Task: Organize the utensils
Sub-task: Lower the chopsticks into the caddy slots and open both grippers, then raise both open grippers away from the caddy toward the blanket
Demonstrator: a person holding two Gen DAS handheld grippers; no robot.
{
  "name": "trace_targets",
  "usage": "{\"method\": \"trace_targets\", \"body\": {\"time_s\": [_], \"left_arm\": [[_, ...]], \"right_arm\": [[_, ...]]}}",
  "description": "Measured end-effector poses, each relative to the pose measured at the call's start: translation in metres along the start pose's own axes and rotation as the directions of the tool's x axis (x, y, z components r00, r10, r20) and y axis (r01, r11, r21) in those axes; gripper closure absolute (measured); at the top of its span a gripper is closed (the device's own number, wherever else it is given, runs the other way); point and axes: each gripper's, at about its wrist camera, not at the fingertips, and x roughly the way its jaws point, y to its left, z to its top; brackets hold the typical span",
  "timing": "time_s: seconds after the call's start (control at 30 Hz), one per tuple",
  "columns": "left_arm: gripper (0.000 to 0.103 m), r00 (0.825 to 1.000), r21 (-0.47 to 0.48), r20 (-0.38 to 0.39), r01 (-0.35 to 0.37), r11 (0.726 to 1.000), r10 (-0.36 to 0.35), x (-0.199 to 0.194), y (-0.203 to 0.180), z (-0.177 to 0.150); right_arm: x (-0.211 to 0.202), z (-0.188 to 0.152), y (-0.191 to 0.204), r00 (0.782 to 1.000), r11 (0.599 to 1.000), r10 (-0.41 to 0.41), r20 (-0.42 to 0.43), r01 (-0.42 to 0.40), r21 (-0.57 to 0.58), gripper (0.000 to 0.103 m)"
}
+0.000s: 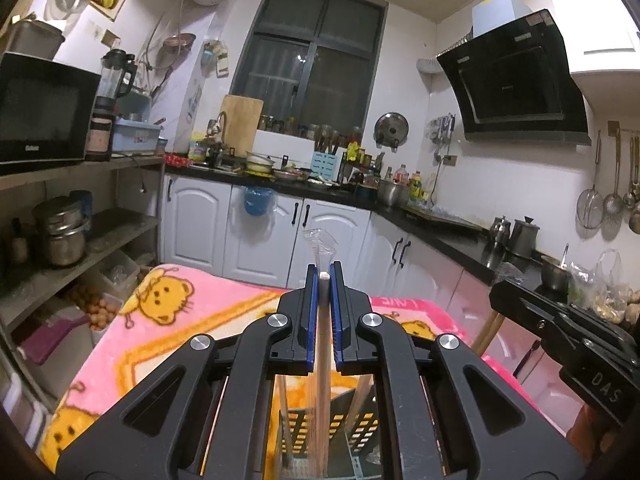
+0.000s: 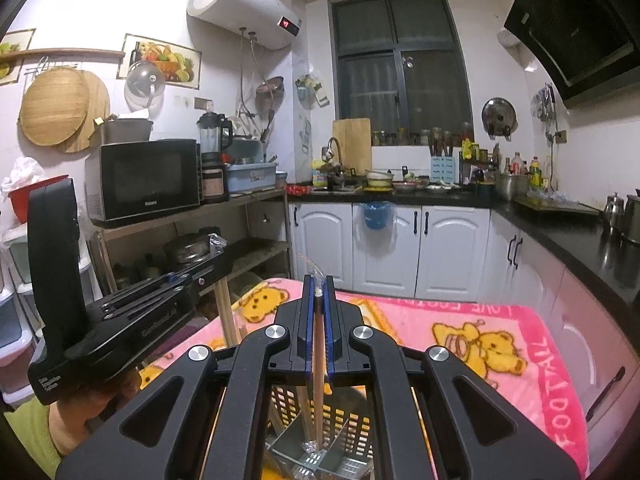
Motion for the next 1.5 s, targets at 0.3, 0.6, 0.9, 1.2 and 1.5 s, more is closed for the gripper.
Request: {"method": "trace_targets", "body": {"time_s": [0.3,0.6,0.9,1.2,1.5], "left_arm": [[0.1,0.999,0.009,-0.037,-0.004,1.0,0.004,0.009,0.006,-0.015],[0.1,0.996,0.017,-0.09,0.008,1.0,-0.007,0.016,0.01,-0.031],[0.096,0.99,0.022,-0.141,-0.006,1.0,0.009,0.015,0.016,-0.045],[0.085,0.986,0.019,-0.167,-0.01,1.0,0.013,0.003,0.021,-0.052],[0.067,0.981,0.013,-0.192,0.0,1.0,0.002,-0.008,0.02,-0.055]], "right_arm": [[0.014,-0.016,0.0,0.999,1.0,-0.004,-0.037,0.004,0.018,0.098],[0.018,-0.03,0.002,0.997,1.0,-0.018,-0.075,0.02,0.018,0.098],[0.012,-0.04,-0.007,0.993,0.998,-0.04,-0.111,0.045,0.04,0.098],[0.003,-0.046,-0.014,0.99,0.997,-0.054,-0.133,0.061,0.049,0.096],[-0.007,-0.051,-0.019,0.988,0.996,-0.06,-0.142,0.07,0.062,0.085]]}}
